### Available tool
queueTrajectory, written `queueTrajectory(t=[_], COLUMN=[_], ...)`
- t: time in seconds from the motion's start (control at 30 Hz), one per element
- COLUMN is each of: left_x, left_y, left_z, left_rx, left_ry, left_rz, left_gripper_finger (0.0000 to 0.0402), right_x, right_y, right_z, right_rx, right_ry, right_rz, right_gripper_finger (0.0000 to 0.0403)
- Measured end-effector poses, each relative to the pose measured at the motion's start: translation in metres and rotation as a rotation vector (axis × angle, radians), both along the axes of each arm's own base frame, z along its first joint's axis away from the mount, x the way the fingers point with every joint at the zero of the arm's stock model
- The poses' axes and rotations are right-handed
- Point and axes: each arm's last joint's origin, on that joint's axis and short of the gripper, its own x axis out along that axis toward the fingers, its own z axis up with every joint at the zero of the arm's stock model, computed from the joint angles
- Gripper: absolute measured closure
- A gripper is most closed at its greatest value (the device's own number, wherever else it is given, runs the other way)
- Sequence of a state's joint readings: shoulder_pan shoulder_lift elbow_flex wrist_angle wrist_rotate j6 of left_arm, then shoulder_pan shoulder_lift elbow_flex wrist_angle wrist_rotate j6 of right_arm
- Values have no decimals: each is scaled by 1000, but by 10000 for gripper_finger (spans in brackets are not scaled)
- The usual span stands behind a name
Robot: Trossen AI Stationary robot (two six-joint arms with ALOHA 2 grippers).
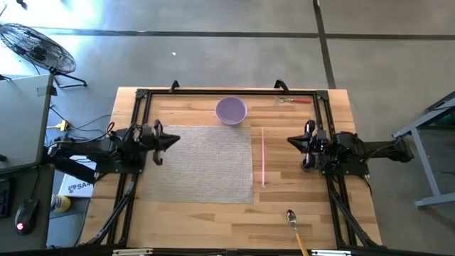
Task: Pick & Place Utensil
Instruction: Put the purple bowl in the center of the gray mat
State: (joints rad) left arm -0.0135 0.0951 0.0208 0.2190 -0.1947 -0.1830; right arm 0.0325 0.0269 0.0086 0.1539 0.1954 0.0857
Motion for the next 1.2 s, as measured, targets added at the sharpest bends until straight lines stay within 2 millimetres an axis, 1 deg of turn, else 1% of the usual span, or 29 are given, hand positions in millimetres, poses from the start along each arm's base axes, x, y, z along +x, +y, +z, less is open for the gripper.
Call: queueTrajectory(t=[0.23,0.33,0.4,0.53,0.67,0.97,1.07,1.2], left_x=[14,24,33,53,76,131,147,166], left_y=[0,0,0,1,1,1,8,28], left_z=[6,5,4,14,14,28,33,47], left_rx=[-6,-6,-8,-38,-33,-23,-20,-21], left_ry=[-50,-34,19,43,143,244,290,310], left_rz=[-1,1,13,62,75,84,51,-4], left_gripper_finger=[392,392,392,392,392,392,392,391], right_x=[0,0,0,0,0,0,0,0], right_y=[0,0,0,0,0,0,0,0], right_z=[0,0,0,0,0,0,0,0], right_rx=[0,0,0,0,0,0,0,0], right_ry=[0,0,0,0,0,0,0,0], right_rz=[0,0,0,0,0,0,0,0], right_gripper_finger=[391,391,391,391,391,391,391,391])
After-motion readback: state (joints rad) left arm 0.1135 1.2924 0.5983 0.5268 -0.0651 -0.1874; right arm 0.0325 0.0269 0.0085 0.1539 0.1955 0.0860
